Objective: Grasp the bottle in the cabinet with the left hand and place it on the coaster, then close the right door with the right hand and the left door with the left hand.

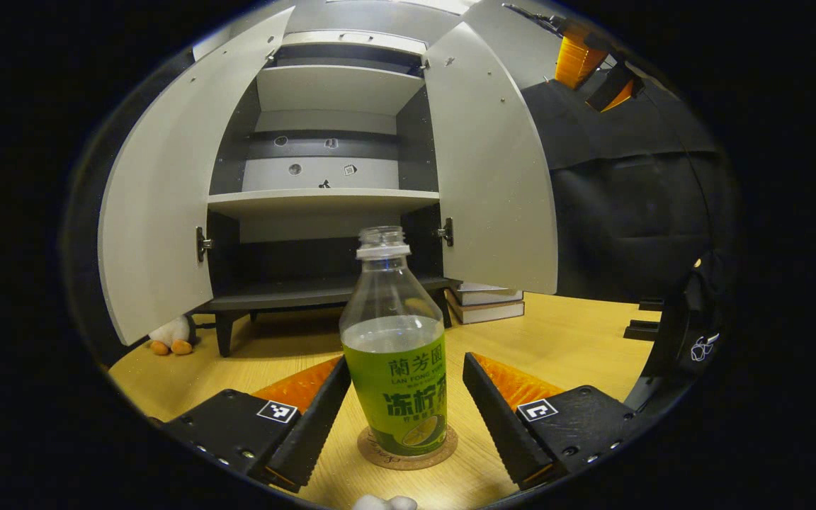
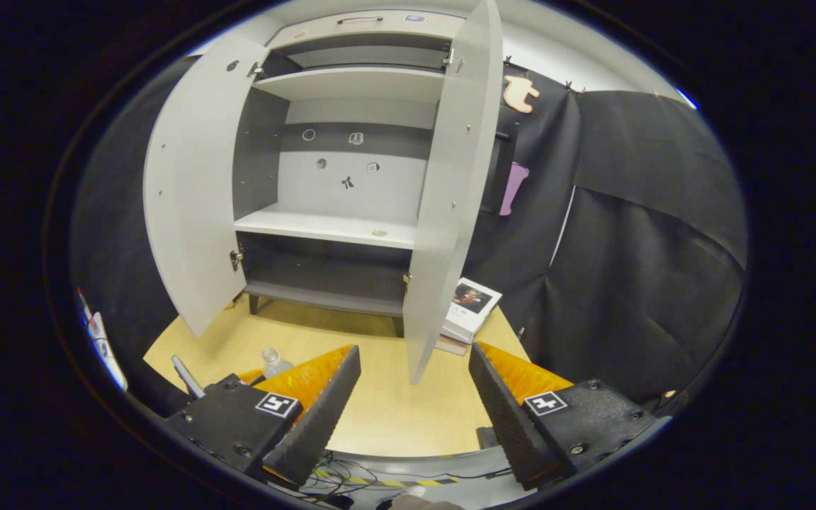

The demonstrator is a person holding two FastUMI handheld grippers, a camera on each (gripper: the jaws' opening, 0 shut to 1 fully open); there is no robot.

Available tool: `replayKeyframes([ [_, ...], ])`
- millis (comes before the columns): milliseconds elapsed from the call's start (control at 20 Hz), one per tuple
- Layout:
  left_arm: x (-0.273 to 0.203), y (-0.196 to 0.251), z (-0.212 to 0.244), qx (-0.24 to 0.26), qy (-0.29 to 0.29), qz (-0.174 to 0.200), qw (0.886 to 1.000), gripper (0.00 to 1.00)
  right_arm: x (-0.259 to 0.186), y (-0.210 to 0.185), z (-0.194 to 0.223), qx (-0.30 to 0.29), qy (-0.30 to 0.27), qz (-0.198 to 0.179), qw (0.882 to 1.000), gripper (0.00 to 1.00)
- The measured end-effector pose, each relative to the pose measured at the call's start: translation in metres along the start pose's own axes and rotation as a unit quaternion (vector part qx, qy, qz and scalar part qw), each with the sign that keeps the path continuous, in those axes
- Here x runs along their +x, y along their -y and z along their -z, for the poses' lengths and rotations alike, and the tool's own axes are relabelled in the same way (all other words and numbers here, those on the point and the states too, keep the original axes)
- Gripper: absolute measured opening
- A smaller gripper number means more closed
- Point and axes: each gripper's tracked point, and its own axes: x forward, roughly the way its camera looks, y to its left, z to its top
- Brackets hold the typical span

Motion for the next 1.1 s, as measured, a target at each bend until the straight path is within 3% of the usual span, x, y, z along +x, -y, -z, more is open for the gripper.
replayKeyframes([
  [550,-0.001,-0.015,-0.089,-0.018,0.049,-0.026,0.998,0.96,0.006,-0.016,-0.002,0.012,0.009,-0.021,1.000,1.00],
  [900,-0.019,-0.041,-0.179,-0.038,0.050,-0.065,0.996,0.96,0.013,-0.022,-0.016,0.019,0.046,-0.030,0.998,1.00],
  [1100,-0.036,-0.079,-0.226,-0.047,0.044,-0.108,0.992,0.96,0.018,-0.029,-0.026,0.021,0.072,-0.047,0.996,1.00],
])
